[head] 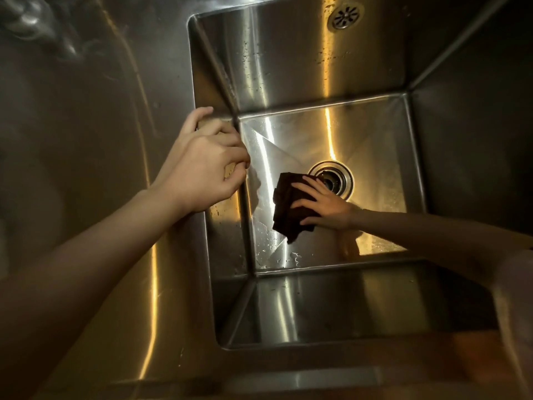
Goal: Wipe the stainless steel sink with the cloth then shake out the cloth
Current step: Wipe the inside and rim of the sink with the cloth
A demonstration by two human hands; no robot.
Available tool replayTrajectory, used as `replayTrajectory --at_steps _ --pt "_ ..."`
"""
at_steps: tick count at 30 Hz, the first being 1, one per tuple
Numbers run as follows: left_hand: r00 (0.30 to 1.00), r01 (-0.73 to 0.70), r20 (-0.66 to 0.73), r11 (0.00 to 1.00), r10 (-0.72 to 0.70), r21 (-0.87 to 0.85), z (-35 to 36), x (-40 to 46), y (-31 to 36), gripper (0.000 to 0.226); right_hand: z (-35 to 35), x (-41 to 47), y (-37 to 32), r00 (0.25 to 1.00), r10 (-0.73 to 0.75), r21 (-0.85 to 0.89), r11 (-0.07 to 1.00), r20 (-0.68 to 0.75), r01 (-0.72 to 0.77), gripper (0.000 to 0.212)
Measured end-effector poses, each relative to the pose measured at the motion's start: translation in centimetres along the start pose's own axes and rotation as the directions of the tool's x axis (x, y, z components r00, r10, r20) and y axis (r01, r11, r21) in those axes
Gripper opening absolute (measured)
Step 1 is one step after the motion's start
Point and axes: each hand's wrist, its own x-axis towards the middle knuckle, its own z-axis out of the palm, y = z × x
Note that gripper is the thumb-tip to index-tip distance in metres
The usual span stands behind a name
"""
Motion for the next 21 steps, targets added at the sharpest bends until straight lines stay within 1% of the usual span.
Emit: replayTrajectory --at_steps 2,5,8,12,15,21 --pt "1.0 0.003 -0.005 1.0 -0.003 -0.01 0.0 0.0 0.0 0.028 0.8 -1.0 -0.6 0.999 -0.008 -0.01 1.0 -0.032 0.007 0.045" --pt "1.0 0.004 -0.003 1.0 -0.004 -0.014 -0.1 0.1 0.0 0.03 2.1 0.2 -2.4 0.996 -0.036 -0.081 0.996 -0.081 0.029 0.05" --pt "1.0 0.007 -0.008 1.0 -0.007 0.001 0.0 0.1 0.0 0.03 3.2 2.7 -4.8 0.997 -0.07 -0.086 0.994 -0.038 0.066 0.052" --pt "1.0 0.009 -0.006 1.0 -0.009 -0.005 0.0 0.0 -0.1 0.03 4.6 5.1 -7.6 0.999 -0.05 -0.035 0.998 -0.018 0.05 0.043" --pt "1.0 -0.002 -0.005 1.0 0.002 -0.007 0.0 0.0 -0.2 0.03 3.6 4.0 -6.7 0.998 -0.059 -0.026 0.998 -0.024 0.059 0.038" --pt "1.0 -0.011 -0.029 1.0 0.011 -0.001 0.1 -0.1 -0.1 0.03 1.3 -2.9 -2.4 0.998 -0.051 -0.036 0.998 0.045 0.052 0.038"
